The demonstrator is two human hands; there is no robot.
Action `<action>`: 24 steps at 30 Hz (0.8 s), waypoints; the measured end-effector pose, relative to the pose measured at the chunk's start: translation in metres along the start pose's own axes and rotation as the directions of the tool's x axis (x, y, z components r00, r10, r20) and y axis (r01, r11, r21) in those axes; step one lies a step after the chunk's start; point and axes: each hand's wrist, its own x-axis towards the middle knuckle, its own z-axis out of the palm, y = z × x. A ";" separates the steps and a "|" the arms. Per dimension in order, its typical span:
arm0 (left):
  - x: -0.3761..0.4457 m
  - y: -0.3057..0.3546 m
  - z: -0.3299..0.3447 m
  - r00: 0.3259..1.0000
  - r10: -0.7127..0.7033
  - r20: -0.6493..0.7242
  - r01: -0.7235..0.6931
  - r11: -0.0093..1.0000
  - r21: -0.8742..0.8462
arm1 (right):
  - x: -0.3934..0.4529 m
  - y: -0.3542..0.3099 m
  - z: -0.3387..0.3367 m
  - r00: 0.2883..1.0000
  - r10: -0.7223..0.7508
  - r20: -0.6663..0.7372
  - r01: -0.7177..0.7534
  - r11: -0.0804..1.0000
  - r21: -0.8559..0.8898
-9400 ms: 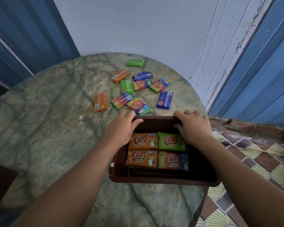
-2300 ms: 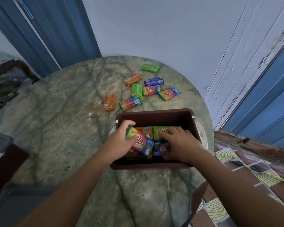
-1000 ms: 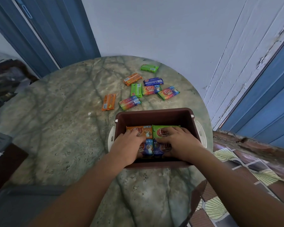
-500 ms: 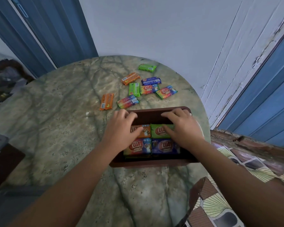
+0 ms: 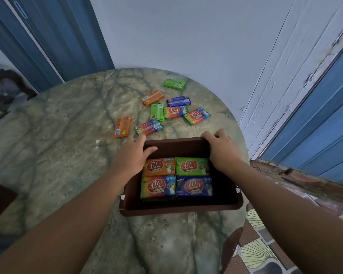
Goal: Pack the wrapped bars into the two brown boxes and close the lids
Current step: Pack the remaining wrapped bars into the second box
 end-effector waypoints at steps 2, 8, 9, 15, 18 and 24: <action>0.002 0.001 0.001 1.000 -0.013 -0.004 0.013 1.000 0.004 | 0.008 0.002 0.000 1.000 -0.019 0.006 0.019 1.000 0.023; 0.021 0.006 0.001 0.996 -0.081 -0.020 0.082 0.996 0.021 | 0.041 0.005 -0.004 0.999 -0.052 0.007 0.052 0.998 0.019; 0.025 0.006 0.001 0.995 -0.094 -0.017 0.094 0.995 0.027 | 0.047 0.006 -0.004 0.998 -0.056 0.010 0.055 0.998 0.019; 0.048 0.009 0.001 0.988 -0.149 -0.033 0.150 0.988 0.040 | 0.081 0.009 -0.010 0.994 -0.101 0.037 0.102 0.995 -0.022; 0.052 0.008 0.004 0.986 -0.158 -0.053 0.160 0.987 0.032 | 0.094 0.007 -0.014 0.991 -0.122 0.048 0.124 0.991 -0.052; 0.050 0.011 0.002 0.981 -0.180 -0.079 0.186 0.980 0.075 | 0.099 0.008 -0.013 0.990 -0.131 0.050 0.135 0.988 -0.070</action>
